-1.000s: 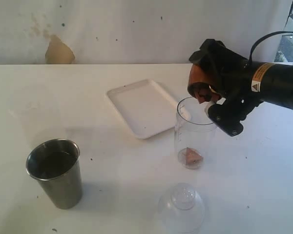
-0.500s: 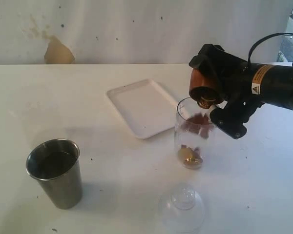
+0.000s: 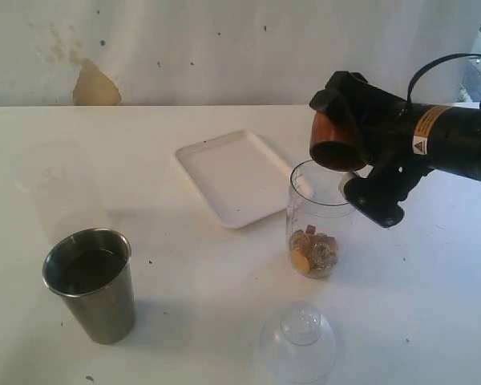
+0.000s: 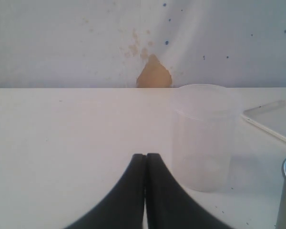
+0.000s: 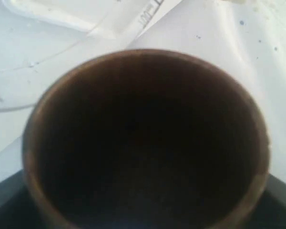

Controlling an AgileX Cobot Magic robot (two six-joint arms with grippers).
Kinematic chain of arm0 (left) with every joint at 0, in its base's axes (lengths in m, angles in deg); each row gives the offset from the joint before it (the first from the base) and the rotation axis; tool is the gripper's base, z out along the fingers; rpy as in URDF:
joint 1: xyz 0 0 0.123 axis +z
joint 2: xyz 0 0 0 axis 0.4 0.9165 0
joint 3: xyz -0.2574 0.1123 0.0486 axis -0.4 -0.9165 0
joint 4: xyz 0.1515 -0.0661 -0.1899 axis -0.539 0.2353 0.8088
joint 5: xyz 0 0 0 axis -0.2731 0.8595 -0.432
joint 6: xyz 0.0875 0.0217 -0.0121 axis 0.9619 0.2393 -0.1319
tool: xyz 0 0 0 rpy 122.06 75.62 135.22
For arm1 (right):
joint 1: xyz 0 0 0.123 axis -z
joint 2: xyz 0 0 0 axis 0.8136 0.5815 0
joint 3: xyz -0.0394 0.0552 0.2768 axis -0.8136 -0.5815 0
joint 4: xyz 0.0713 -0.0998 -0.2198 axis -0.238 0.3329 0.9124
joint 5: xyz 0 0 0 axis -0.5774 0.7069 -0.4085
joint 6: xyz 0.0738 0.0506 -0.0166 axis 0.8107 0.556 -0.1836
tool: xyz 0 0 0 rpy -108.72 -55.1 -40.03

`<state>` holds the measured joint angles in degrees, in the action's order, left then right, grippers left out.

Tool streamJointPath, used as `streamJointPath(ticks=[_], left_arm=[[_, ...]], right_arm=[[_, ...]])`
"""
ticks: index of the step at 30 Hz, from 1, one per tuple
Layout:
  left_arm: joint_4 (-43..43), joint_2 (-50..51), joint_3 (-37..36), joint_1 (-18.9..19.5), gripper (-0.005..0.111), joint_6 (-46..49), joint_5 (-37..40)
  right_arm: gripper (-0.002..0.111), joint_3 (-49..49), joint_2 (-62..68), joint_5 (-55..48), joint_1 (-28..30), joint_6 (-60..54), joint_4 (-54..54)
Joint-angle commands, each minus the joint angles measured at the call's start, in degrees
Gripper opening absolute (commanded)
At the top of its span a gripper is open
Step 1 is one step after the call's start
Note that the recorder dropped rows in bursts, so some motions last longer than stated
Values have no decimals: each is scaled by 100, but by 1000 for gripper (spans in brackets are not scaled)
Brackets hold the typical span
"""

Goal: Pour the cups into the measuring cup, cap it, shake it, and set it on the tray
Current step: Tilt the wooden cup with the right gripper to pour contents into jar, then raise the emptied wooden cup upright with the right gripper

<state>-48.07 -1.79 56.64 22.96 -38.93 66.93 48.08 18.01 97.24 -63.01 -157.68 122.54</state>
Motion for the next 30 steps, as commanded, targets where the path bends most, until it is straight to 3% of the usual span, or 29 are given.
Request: streamJointPath(ticks=[1,19,30], left_arm=[[27,-23,31,-11,0,-21,-85],[27,-23,31,-11,0,-21,-85],[27,-23,31,-11,0,-21,-85]], right_arm=[[0,57,-7,146,-2,-52,-120],[0,57,-7,199,-2,9,-174],[0,57,-18,404,-2,1143,-320]])
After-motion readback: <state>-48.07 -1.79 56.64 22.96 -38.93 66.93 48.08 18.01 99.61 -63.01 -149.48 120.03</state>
